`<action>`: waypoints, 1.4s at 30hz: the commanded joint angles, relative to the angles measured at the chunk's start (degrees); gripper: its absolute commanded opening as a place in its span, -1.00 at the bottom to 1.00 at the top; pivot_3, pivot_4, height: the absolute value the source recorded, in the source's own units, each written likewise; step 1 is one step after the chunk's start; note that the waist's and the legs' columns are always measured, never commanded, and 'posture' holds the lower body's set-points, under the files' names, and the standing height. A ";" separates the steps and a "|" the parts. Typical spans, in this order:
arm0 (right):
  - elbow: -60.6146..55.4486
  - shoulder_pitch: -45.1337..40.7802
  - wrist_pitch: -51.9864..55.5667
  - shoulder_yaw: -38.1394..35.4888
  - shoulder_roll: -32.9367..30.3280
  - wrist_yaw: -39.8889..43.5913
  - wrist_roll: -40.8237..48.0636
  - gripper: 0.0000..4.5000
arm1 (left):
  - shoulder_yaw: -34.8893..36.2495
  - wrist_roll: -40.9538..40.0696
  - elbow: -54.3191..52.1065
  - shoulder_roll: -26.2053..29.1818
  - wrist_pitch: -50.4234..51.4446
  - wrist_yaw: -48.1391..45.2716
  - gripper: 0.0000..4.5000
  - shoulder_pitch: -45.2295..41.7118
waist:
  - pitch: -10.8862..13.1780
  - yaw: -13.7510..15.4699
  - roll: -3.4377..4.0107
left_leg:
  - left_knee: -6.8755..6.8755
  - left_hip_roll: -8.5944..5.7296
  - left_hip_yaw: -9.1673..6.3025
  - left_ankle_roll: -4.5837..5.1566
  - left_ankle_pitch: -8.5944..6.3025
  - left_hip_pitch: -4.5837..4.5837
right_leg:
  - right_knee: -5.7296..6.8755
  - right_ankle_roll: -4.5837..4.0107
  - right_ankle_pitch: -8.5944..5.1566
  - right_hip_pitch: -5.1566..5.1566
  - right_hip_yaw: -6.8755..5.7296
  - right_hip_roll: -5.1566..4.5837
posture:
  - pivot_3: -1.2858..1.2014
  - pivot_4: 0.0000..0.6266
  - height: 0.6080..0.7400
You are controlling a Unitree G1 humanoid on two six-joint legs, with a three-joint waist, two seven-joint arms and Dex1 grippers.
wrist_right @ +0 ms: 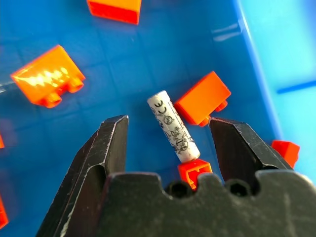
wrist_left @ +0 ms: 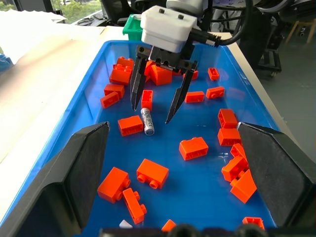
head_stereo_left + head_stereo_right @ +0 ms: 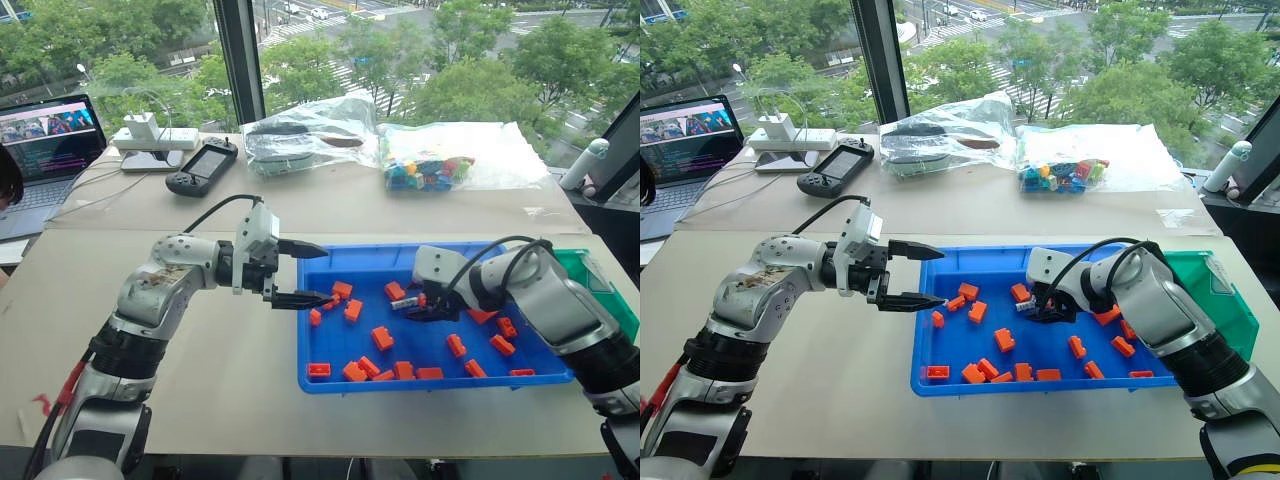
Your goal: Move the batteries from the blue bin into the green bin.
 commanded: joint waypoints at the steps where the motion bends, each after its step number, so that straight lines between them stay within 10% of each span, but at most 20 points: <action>1: 2.14 -1.27 -1.55 -0.22 0.67 0.61 -1.58 0.36 | 1.15 -0.44 -1.45 0.52 -0.34 0.11 1.00 -0.99 | 0.00 0.02 0.00 | 0.00 0.00 0.00 0.00 0.00 0.00 | 0.01 0.00 0.00 0.00 0.00 0.00 | 0.03 -0.52 0.88; 7: 2.97 -0.80 0.57 -0.32 1.82 2.16 -1.27 0.36 | 1.23 -0.56 -1.70 0.67 -0.21 0.28 1.00 -0.73 | 0.00 0.00 0.00 | 0.00 0.01 0.00 0.00 0.00 0.01 | 0.01 0.00 0.00 0.00 0.00 0.00 | 0.03 -0.52 0.88; 17: 0.44 -0.08 1.75 0.05 2.49 4.53 -1.57 -0.89 | 1.03 -0.60 -1.54 0.51 -0.25 0.23 1.00 -0.93 | 0.00 -0.03 0.00 | 0.00 0.01 -0.01 -0.01 0.00 0.03 | 0.02 0.00 0.00 0.01 -0.01 0.01 | 0.03 -0.52 0.88; 29: -14.37 0.35 16.91 -17.54 -6.95 4.86 8.54 -0.89 | 2.34 -3.83 -1.82 -0.38 1.79 0.15 1.00 -0.81 | 0.01 0.44 0.01 | 0.00 -0.01 -0.02 0.00 0.00 0.02 | 0.04 0.00 0.00 0.02 -0.01 -0.02 | 0.03 -0.52 0.88; 42: 6.89 8.25 21.42 -33.70 -21.53 -12.77 1.33 -0.89 | 1.37 -4.00 -0.58 -1.47 1.08 -1.17 1.00 -1.80 | 0.00 0.52 0.01 | -0.03 -0.05 0.10 0.01 0.00 0.03 | -0.04 0.00 0.00 0.05 0.02 -0.09 | 0.03 -0.52 0.88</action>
